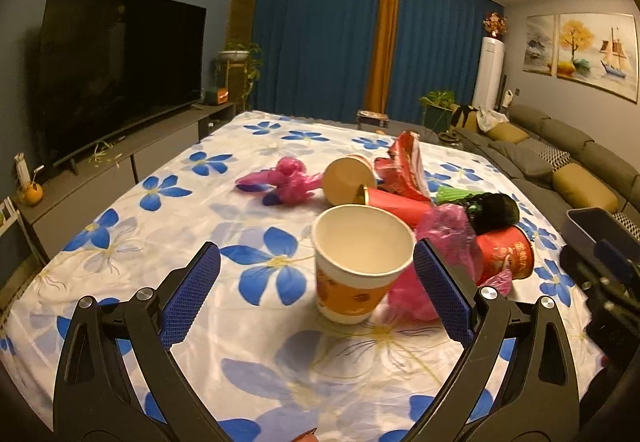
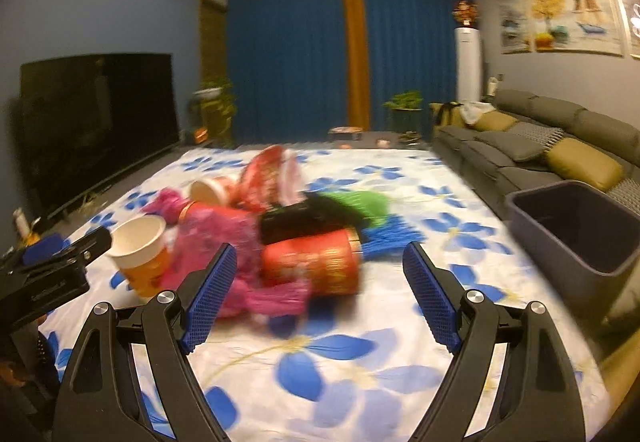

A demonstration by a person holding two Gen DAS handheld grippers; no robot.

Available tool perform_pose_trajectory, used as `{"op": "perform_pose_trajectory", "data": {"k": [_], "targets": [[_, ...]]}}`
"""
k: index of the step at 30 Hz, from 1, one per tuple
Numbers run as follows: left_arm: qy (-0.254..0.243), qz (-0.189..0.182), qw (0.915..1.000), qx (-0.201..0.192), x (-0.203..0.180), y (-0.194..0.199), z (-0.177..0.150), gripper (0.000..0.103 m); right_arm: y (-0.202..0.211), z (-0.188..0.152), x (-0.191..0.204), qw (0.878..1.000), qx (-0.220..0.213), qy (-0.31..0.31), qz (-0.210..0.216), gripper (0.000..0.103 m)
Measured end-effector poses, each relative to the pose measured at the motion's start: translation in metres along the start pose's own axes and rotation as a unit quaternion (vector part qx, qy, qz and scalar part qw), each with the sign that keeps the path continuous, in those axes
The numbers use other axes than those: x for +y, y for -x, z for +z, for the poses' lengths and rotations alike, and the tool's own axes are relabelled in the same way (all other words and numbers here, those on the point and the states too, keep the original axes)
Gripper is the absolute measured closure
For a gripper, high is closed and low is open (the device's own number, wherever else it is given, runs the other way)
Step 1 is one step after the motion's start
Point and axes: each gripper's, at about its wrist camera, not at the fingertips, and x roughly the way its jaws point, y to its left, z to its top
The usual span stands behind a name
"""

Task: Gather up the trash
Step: 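Grasp the pink plastic bag with the right tool while the left tool grasps the white paper cup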

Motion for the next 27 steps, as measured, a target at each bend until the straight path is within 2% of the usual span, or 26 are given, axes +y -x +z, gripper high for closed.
{"op": "perform_pose_trajectory", "data": {"k": [8,17,21,24,27], "targets": [[0.017,0.014,0.9997,-0.004,0.022,0.0,0.003,0.008,-0.025,0.004,0.03,0.999,0.018,0.023,0.023,0.02],[0.02,0.008,0.9998,-0.006,0.039,0.0,0.002,0.008,-0.054,0.011,0.049,0.998,0.035,0.029,0.045,0.021],[0.016,-0.001,0.9998,-0.009,0.041,0.002,0.002,0.008,-0.069,0.01,0.053,0.996,0.055,0.027,0.058,0.029],[0.009,-0.022,0.9997,-0.007,0.039,0.001,0.0,0.008,-0.078,0.008,0.054,0.994,0.073,0.017,0.078,0.036],[0.001,-0.044,0.999,0.0,0.033,-0.001,-0.003,0.008,-0.083,0.006,0.055,0.992,0.087,0.014,0.089,0.048]]}}
